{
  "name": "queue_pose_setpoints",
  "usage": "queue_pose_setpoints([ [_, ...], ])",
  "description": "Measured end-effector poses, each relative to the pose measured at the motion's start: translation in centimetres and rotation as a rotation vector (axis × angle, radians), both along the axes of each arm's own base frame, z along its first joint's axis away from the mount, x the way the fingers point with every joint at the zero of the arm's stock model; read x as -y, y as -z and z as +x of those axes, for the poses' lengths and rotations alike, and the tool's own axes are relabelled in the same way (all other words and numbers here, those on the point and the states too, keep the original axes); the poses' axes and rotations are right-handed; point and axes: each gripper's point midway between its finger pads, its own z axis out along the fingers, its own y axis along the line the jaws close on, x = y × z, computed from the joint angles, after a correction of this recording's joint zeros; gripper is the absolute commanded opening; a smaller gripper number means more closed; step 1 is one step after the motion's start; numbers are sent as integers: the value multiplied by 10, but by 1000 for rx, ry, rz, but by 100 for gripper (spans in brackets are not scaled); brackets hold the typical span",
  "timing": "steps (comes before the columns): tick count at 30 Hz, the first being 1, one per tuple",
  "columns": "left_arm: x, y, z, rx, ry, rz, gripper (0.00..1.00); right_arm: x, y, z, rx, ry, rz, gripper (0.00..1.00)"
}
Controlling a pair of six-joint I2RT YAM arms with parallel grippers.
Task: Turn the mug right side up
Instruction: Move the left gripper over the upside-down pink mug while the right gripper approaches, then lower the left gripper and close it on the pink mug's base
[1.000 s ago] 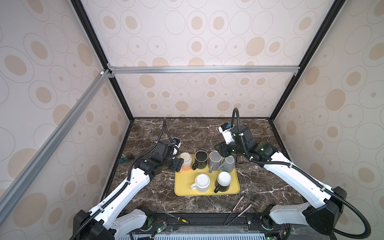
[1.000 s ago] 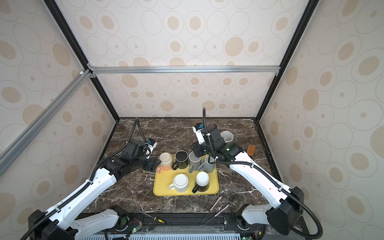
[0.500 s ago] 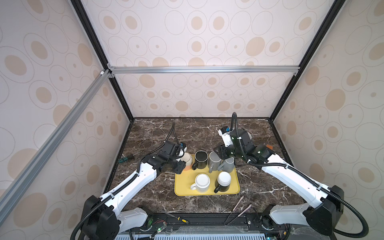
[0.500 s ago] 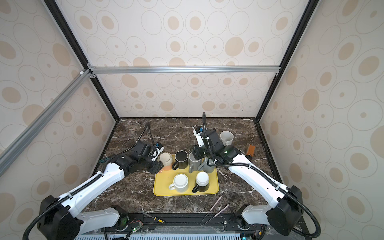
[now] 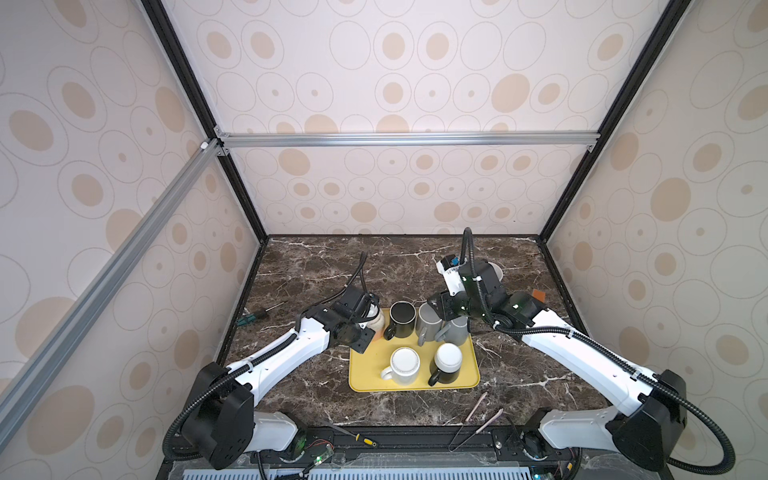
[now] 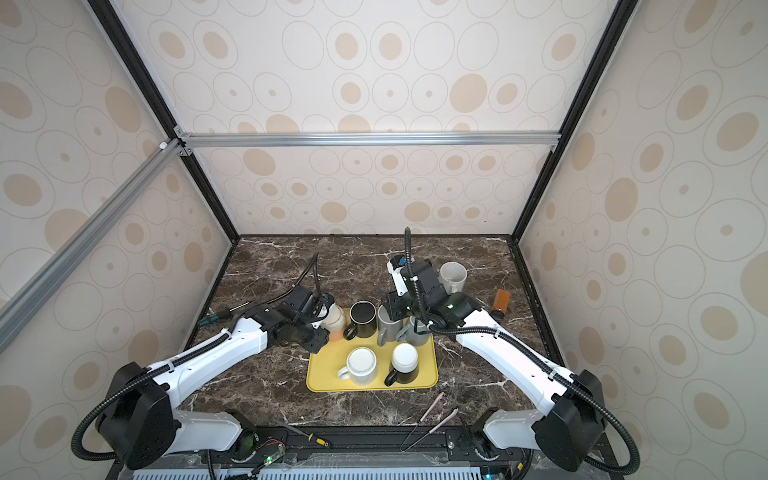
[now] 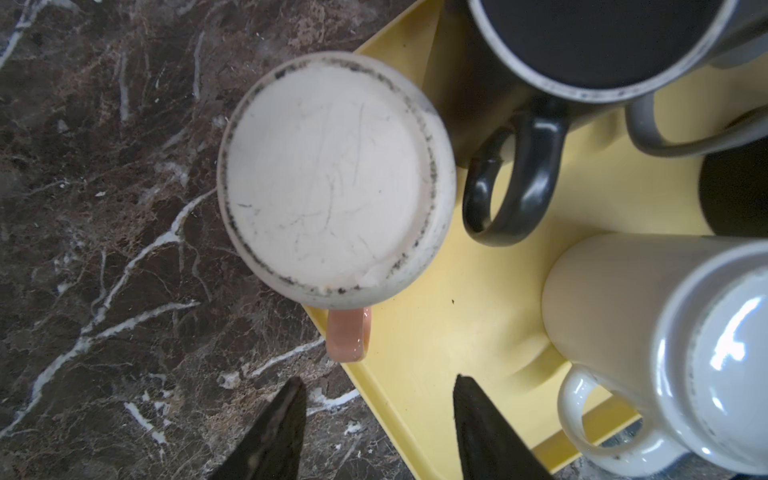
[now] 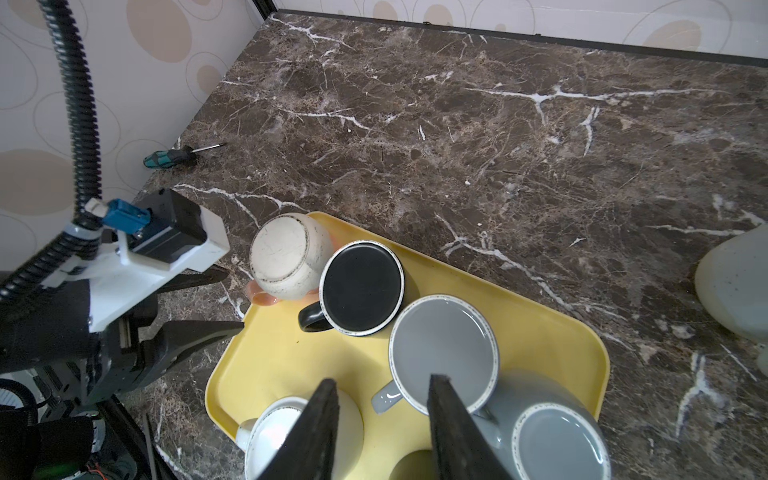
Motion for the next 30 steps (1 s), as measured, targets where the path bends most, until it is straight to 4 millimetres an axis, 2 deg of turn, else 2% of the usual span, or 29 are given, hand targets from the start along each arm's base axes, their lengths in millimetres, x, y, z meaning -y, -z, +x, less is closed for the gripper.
queue_pose_setpoints([
  [12, 0, 19, 1, -49, -5, 33, 56, 3, 6, 2, 7, 13, -19, 38],
  [30, 2, 36, 16, -55, -29, 30, 46, 3, 8, 2, 9, 12, -21, 38],
])
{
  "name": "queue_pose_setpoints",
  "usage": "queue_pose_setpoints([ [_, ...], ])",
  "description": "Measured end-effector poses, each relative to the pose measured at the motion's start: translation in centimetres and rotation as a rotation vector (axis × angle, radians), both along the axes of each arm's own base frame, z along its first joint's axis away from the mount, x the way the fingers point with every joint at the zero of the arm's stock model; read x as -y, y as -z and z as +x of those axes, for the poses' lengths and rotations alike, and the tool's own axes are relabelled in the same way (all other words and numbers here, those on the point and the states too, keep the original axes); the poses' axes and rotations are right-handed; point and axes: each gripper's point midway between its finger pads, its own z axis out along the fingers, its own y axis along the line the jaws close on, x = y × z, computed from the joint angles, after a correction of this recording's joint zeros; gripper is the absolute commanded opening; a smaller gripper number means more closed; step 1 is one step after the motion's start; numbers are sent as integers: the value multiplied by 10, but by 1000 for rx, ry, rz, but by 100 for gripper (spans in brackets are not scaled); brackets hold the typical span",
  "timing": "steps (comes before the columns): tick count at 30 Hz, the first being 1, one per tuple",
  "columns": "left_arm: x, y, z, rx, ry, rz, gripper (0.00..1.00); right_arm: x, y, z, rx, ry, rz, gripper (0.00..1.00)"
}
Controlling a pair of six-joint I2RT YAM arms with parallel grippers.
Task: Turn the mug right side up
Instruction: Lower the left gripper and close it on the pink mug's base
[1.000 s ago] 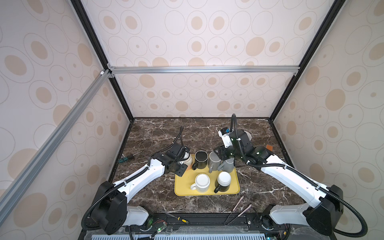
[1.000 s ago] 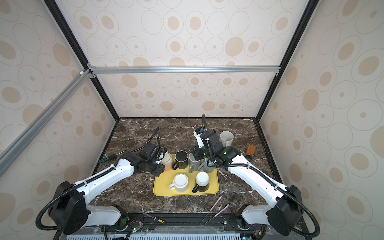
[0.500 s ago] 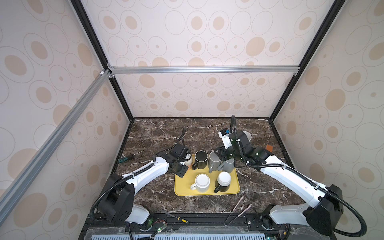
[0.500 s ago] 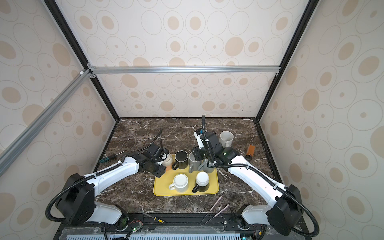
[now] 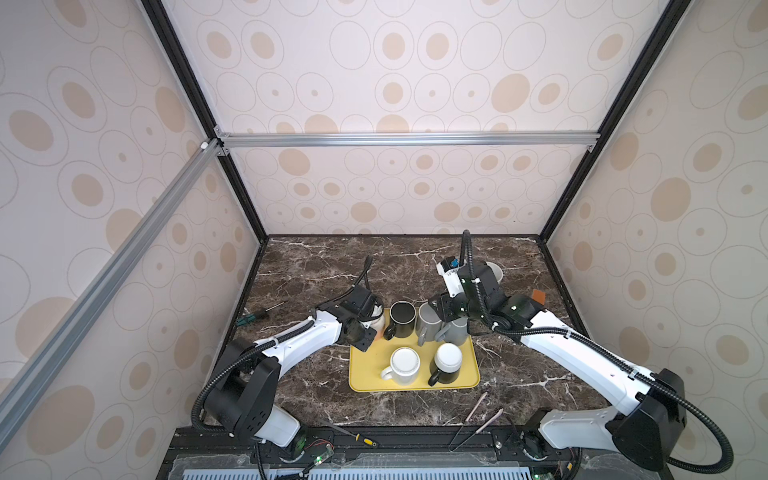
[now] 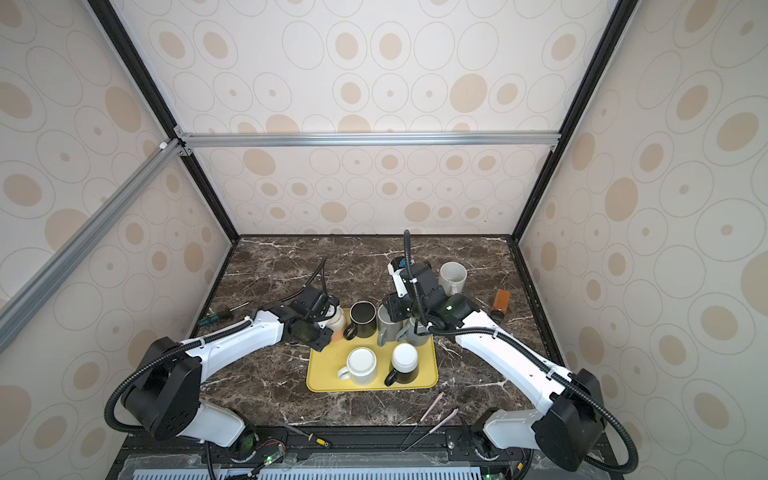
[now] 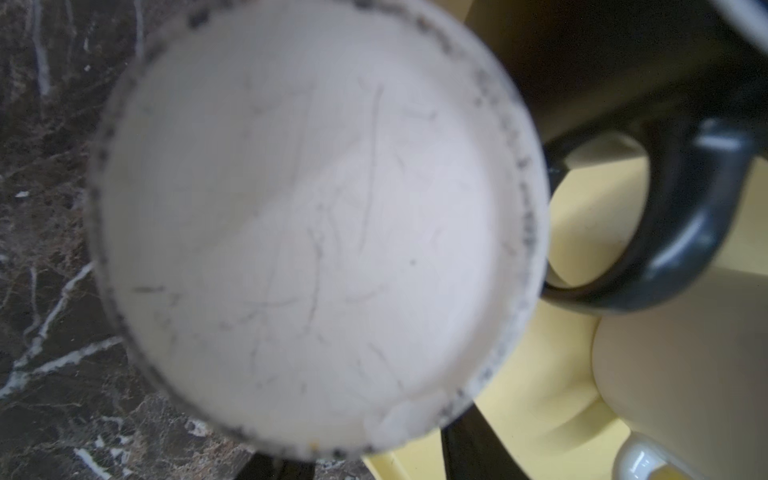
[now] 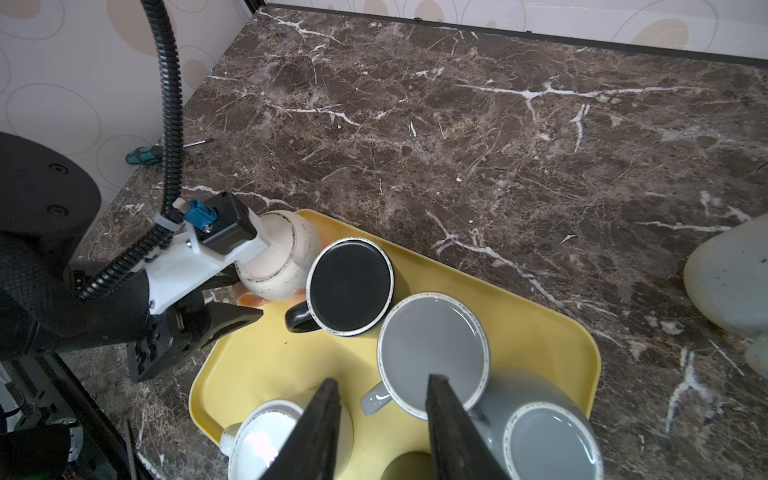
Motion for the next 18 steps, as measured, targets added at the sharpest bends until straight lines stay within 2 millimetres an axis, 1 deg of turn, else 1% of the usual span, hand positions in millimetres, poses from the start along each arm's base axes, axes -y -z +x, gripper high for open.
queue_pose_setpoints([
  [7, -2, 1, 4, 6, -11, -2, 42, 1, 6, -1, -9, 1, -10, 37],
  [10, -2, 3, 5, 7, -12, 3, 38, 1, 9, 0, -13, 1, -13, 37],
  [18, -7, 14, 5, -10, -22, 36, 33, 2, 13, 1, -15, 10, -24, 37],
])
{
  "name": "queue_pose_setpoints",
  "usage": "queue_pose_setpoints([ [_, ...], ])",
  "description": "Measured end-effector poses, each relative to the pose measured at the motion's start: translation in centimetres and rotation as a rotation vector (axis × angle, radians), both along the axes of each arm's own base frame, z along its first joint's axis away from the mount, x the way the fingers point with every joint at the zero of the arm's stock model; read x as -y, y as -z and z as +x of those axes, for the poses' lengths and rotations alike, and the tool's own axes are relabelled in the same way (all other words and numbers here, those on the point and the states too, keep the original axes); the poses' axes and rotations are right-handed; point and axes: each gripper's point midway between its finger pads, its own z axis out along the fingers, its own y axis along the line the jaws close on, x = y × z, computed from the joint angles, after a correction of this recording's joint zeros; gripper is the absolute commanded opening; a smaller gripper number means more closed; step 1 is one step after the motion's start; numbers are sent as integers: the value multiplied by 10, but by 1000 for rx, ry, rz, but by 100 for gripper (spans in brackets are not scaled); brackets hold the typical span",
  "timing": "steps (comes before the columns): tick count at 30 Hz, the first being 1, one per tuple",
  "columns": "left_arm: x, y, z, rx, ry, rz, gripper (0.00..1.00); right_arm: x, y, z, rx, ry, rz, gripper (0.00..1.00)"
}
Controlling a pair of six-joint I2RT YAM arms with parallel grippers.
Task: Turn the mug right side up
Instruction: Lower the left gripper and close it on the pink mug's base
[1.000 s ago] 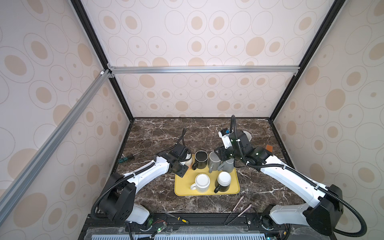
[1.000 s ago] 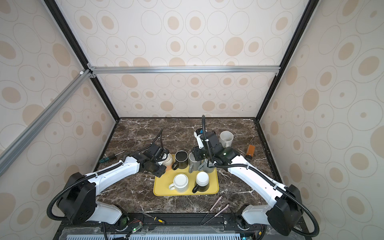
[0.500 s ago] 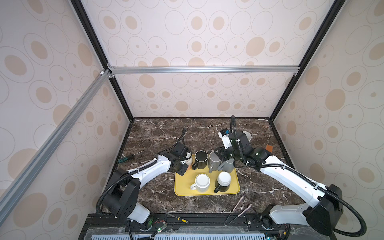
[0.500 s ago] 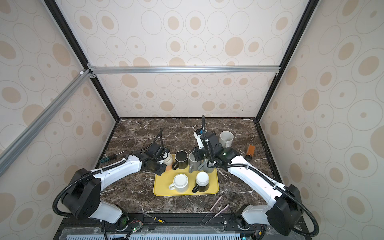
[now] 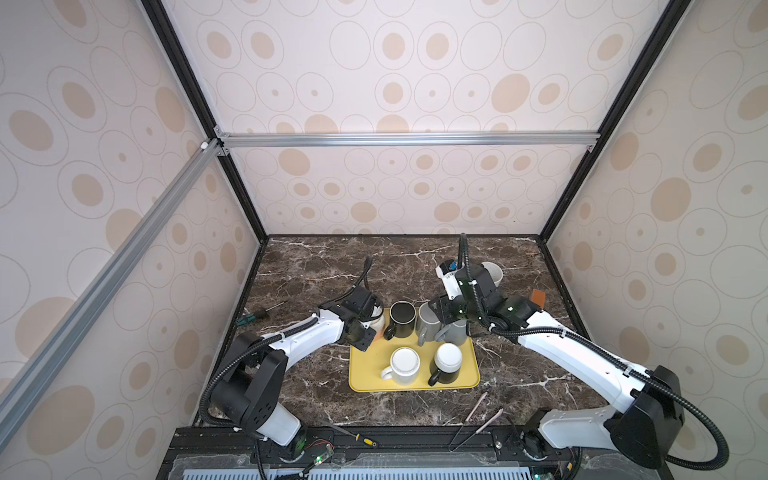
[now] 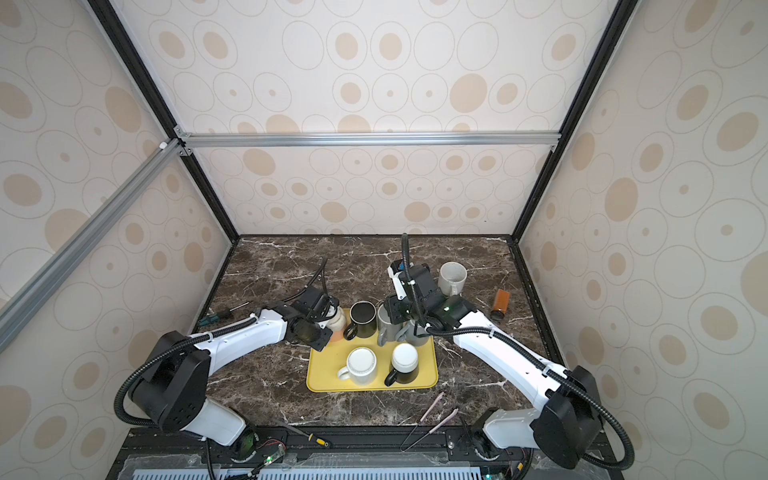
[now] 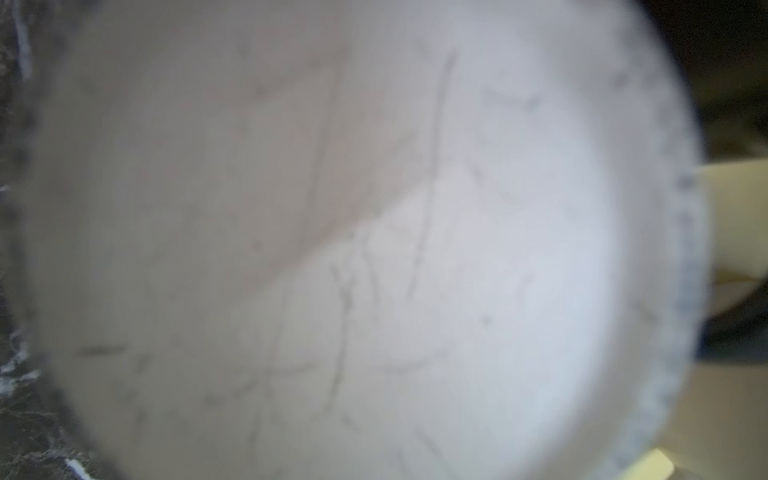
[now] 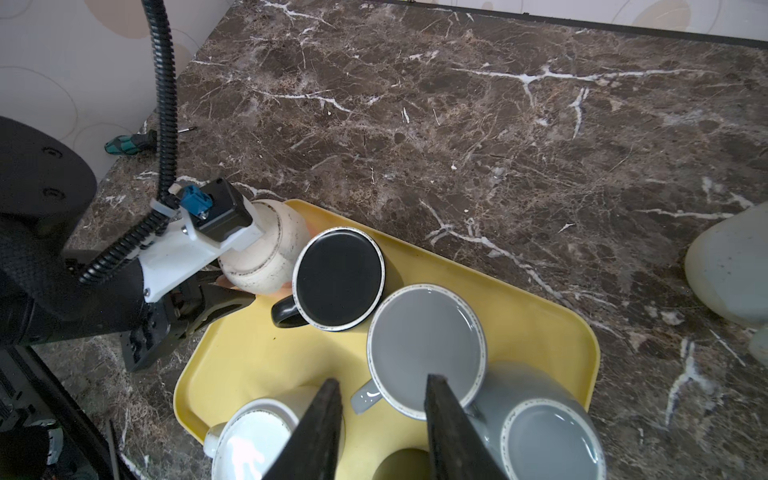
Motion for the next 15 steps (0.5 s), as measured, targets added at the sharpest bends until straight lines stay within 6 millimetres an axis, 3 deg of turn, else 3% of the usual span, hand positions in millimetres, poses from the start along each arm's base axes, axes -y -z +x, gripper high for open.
queue_pose_setpoints([
  [15, -7, 0, 2, 20, -16, 31, 27, -1, 3, 3, 0, 7, -2, 36],
])
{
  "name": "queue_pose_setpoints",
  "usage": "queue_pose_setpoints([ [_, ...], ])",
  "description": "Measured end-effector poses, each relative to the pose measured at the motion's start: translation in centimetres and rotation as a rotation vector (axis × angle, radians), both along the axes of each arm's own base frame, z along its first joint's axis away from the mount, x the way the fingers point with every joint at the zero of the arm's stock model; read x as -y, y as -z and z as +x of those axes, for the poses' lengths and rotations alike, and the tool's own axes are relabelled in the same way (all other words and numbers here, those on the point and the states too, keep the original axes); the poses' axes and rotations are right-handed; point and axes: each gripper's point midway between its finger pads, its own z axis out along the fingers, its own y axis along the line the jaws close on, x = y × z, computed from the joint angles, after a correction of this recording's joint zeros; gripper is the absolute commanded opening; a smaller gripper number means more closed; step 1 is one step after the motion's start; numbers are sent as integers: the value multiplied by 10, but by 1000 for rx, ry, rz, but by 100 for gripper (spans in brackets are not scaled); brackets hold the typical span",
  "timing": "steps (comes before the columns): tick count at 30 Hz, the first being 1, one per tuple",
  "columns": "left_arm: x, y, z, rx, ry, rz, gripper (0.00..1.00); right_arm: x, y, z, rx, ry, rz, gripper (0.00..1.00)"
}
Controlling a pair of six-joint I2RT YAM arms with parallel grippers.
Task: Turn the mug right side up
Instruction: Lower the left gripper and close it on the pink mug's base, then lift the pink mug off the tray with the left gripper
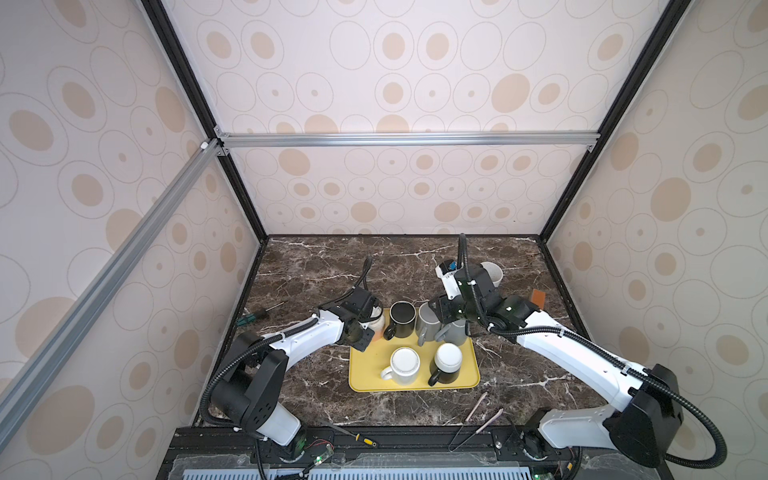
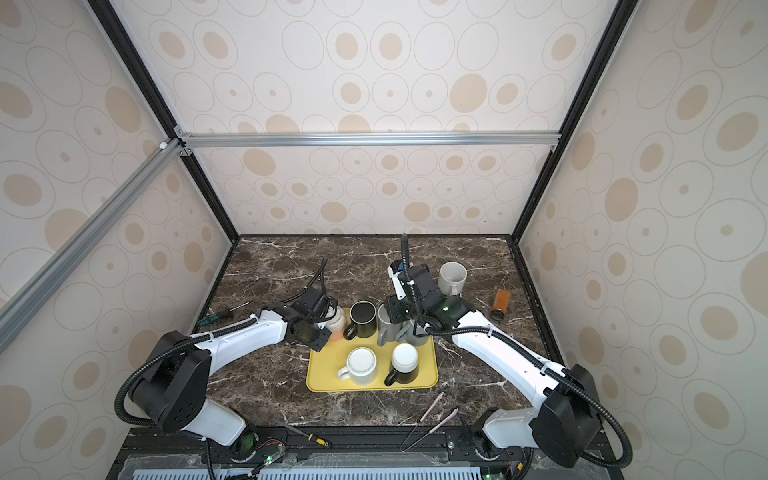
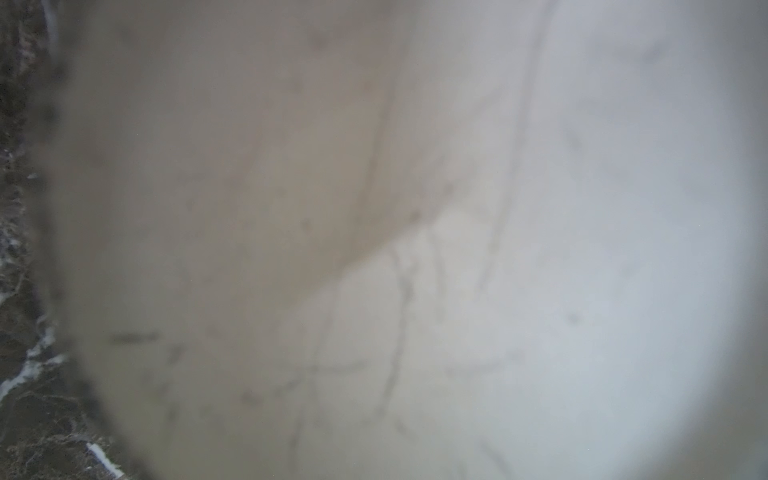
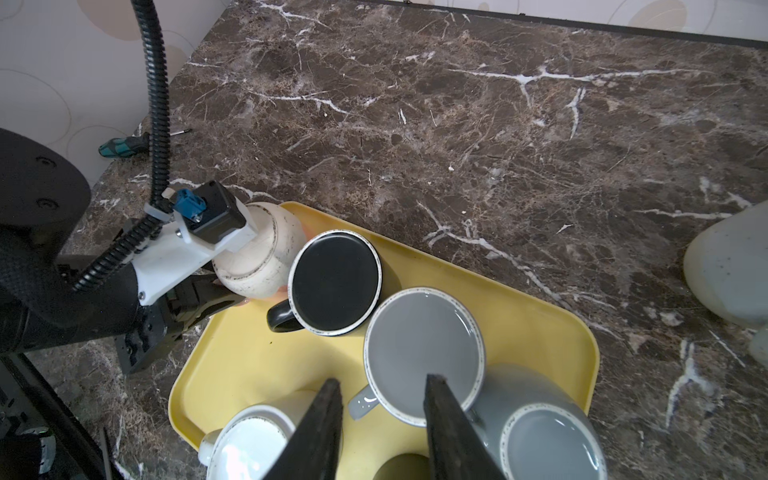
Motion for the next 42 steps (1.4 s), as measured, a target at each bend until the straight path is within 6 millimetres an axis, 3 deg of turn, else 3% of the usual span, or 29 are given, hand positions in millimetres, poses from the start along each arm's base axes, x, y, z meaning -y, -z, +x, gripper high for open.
queue_pose_setpoints([
  [8, 0, -1, 0, 5, 0, -5, 26, 0, 2, 0, -3, 1, -3, 36],
  [18, 3, -1, 0, 4, -1, -20, 14, 0, 3, 1, -6, 0, -5, 35],
  [22, 3, -2, -1, 4, 0, -24, 0, -1, 3, 1, -7, 0, -5, 35],
  [28, -2, -7, -5, 9, -3, -14, 0, -3, 3, -1, -18, -8, 9, 34],
  [42, -11, -68, -14, 149, -27, -89, 0, -11, -7, 0, -21, -29, 44, 33],
])
